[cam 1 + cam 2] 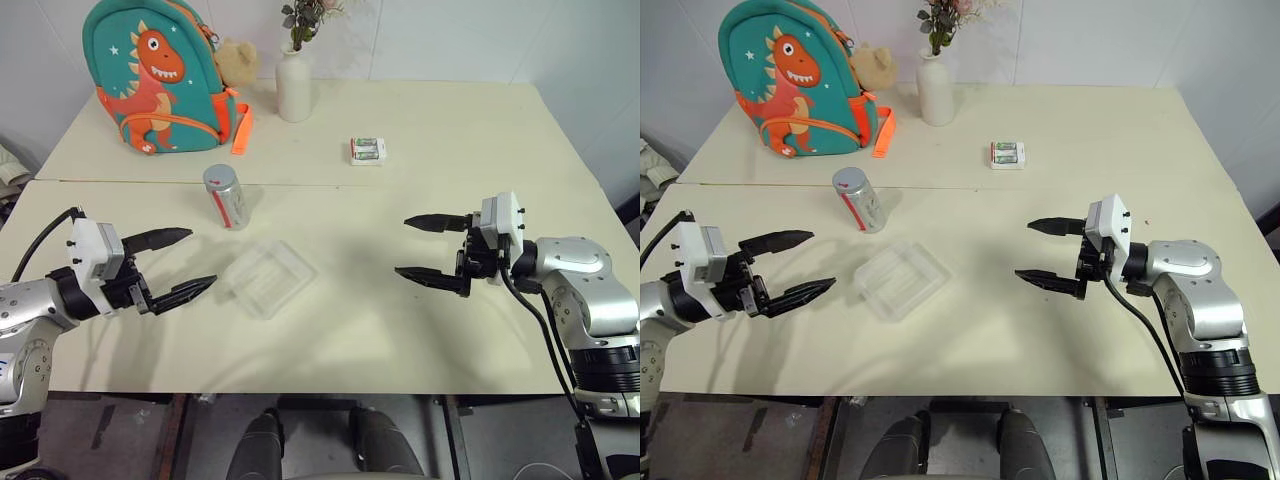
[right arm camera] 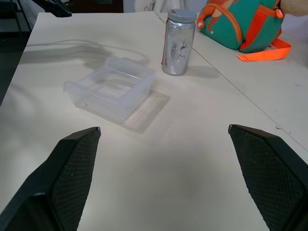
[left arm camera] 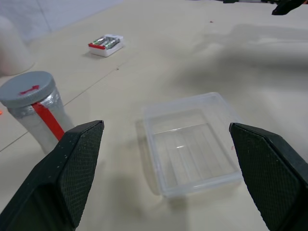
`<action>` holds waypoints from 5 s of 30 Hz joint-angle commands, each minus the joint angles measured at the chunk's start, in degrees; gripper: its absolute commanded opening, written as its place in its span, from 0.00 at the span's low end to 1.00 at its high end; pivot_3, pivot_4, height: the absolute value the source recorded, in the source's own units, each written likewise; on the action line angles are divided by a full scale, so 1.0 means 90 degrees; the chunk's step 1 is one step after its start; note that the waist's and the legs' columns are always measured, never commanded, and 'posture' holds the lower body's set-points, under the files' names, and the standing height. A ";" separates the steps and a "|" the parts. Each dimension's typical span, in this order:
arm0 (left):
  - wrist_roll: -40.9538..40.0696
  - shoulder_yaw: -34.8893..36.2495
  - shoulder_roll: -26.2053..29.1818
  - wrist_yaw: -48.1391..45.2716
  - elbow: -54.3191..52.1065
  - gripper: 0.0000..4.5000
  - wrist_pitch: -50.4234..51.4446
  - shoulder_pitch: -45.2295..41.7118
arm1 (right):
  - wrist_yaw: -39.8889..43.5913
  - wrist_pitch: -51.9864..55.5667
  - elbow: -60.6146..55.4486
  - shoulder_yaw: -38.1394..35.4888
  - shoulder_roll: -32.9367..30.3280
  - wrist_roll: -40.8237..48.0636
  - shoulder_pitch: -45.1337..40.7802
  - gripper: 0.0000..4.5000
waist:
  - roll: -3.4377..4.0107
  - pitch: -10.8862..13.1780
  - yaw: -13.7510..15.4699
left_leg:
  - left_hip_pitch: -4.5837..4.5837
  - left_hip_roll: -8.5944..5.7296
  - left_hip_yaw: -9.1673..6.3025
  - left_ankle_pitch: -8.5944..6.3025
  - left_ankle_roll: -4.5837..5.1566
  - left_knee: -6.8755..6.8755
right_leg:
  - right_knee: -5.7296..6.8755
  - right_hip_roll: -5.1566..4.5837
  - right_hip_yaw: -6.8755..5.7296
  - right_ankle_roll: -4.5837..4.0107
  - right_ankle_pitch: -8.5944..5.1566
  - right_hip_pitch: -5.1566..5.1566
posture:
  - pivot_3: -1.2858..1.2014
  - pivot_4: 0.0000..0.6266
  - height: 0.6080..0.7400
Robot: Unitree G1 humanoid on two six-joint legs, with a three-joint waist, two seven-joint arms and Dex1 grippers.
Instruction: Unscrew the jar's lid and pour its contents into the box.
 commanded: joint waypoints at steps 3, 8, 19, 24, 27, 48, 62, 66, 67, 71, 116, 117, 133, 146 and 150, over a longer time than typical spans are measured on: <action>-0.0030 0.0359 -0.0062 0.0163 -0.0389 0.99 -0.0095 0.0279 | 0.0030 -0.0238 0.0194 0.0023 0.0147 -0.0048 -0.0311 1.00 | 0.0000 0.0000 -0.0009 | 0.0000 0.0000 0.0000 0.0000 0.0000 0.0005 | 0.0004 0.0000 0.0001 -0.0001 0.0000 0.0000 | 0.52 0.24 1.00; 0.0483 0.0561 -0.0533 0.1245 -0.0711 0.99 -0.0161 0.0670 | 0.0088 -0.0374 0.0485 0.0244 0.0552 -0.0117 -0.0756 1.00 | 0.0000 0.0000 -0.0019 | 0.0000 0.0000 0.0003 0.0000 0.0000 0.0008 | 0.0005 0.0000 0.0005 0.0002 0.0001 0.0001 | 0.52 0.24 1.00; 0.1517 -0.0351 -0.2082 0.3640 -0.0041 0.99 -0.0118 -0.0592 | 0.0069 -0.0350 0.0617 0.0475 0.1298 -0.0074 -0.1605 1.00 | 0.0000 -0.0001 0.0042 | 0.0000 -0.0007 -0.0004 0.0000 0.0000 0.0061 | 0.0030 0.0002 0.0004 0.0022 0.0017 0.0018 | 0.52 0.24 1.00; 0.1917 -0.0617 -0.2264 0.3887 0.0942 0.99 -0.0472 -0.1296 | 0.0012 -0.0313 0.0484 0.0518 0.1395 -0.0067 -0.1633 1.00 | 0.0000 -0.0001 0.0001 | 0.0000 -0.0006 -0.0003 0.0001 0.0001 0.0067 | 0.0030 0.0006 0.0006 0.0025 0.0025 0.0017 | 0.52 0.24 1.00; 0.2016 -0.0803 -0.2308 0.3750 0.1612 0.99 -0.0752 -0.1750 | -0.0073 -0.0310 0.0395 0.0509 0.1443 -0.0065 -0.1603 1.00 | 0.0000 -0.0001 0.0010 | 0.0000 -0.0002 -0.0004 0.0000 0.0001 0.0063 | 0.0034 0.0013 0.0006 0.0024 0.0024 0.0013 | 0.52 0.24 1.00; 0.2609 -0.1403 -0.2522 0.3386 0.5435 0.99 -0.2660 -0.4026 | -0.0724 -0.0130 -0.0365 0.0463 0.1667 0.0050 -0.1153 1.00 | -0.0001 -0.0001 0.0030 | -0.0003 -0.0003 -0.0004 0.0000 0.0000 0.0066 | 0.0037 0.0015 0.0006 0.0032 0.0028 0.0012 | 0.52 0.24 1.00; 0.2571 -0.1338 -0.2672 0.3296 0.6032 0.44 -0.3146 -0.4347 | -0.0893 -0.0086 -0.0515 0.0511 0.1698 0.0089 -0.1043 1.00 | -0.0001 -0.0001 0.0024 | -0.0005 -0.0003 -0.0004 0.0000 0.0000 0.0066 | 0.0037 0.0016 0.0007 0.0034 0.0029 0.0011 | 0.52 0.24 1.00; 0.1879 -0.1192 -0.2500 0.2604 0.4287 0.44 -0.2642 -0.3632 | -0.1020 0.0082 -0.0662 0.0498 0.1689 0.0135 -0.0998 1.00 | -0.0001 -0.0001 -0.0004 | -0.0006 -0.0002 -0.0003 0.0000 0.0000 0.0063 | 0.0038 0.0016 0.0008 0.0034 0.0029 0.0009 | 0.52 0.24 1.00; 0.1757 -0.1192 -0.2385 0.2469 0.3782 0.44 -0.2415 -0.3409 | -0.1083 0.0173 -0.0727 0.0491 0.1696 0.0169 -0.0997 1.00 | -0.0001 -0.0001 -0.0010 | -0.0008 0.0000 -0.0003 0.0000 -0.0001 0.0060 | 0.0039 0.0016 0.0010 0.0033 0.0028 0.0004 | 0.52 0.24 1.00; 0.0970 -0.1218 -0.1733 0.1886 0.1528 0.44 -0.1048 -0.2514 | -0.1494 0.0829 -0.1234 0.0600 0.1771 0.0356 -0.1103 1.00 | 0.0000 -0.0001 -0.0005 | -0.0009 0.0013 -0.0003 -0.0001 -0.0004 0.0057 | 0.0046 0.0030 0.0015 0.0026 0.0025 -0.0002 | 0.52 0.24 1.00; -0.0574 -0.2678 -0.1659 -0.0684 -0.0595 0.44 0.1237 -0.2605 | 0.0412 0.2254 -0.1054 0.1570 0.1632 0.1121 -0.2603 0.57 | 0.0002 0.0000 0.0007 | -0.0008 0.0057 0.0009 -0.0008 -0.0006 0.0053 | 0.0019 0.0076 0.0014 -0.0021 0.0028 -0.0005 | 0.52 0.24 1.00; -0.0573 -0.2747 -0.1671 -0.0818 -0.0573 0.44 0.1240 -0.2652 | 0.0658 0.2175 -0.0856 0.1598 0.1595 0.1083 -0.2733 0.57 | 0.0002 0.0000 0.0006 | -0.0008 0.0057 0.0009 -0.0008 -0.0006 0.0053 | 0.0019 0.0076 0.0014 -0.0021 0.0029 -0.0006 | 0.52 0.24 1.00; -0.0296 -0.2616 -0.1664 -0.0851 -0.0399 0.44 0.1003 -0.2621 | 0.1293 0.1897 0.0002 0.1631 0.1597 0.0670 -0.3178 0.93 | 0.0002 0.0001 -0.0073 | -0.0010 0.0064 0.0010 -0.0014 -0.0007 0.0054 | 0.0025 0.0082 0.0017 -0.0020 0.0027 -0.0014 | 0.52 0.24 1.00; -0.0051 -0.2131 -0.1364 -0.0101 -0.0515 0.44 0.0979 -0.2327 | -0.0125 0.1916 -0.0712 0.1354 0.2024 0.0643 -0.2720 1.00 | 0.0003 0.0001 -0.0080 | -0.0010 0.0065 0.0010 -0.0015 -0.0008 0.0054 | 0.0028 0.0082 0.0018 -0.0022 0.0026 -0.0016 | 0.52 0.24 1.00; -0.0049 -0.2175 -0.1395 0.0067 -0.0592 0.44 0.1022 -0.2337 | -0.0528 0.1921 -0.0673 0.1476 0.2338 0.0499 -0.2762 1.00 | 0.0003 0.0001 -0.0094 | -0.0010 0.0065 0.0010 -0.0015 -0.0008 0.0054 | 0.0032 0.0082 0.0018 -0.0023 0.0026 -0.0019 | 0.52 0.24 1.00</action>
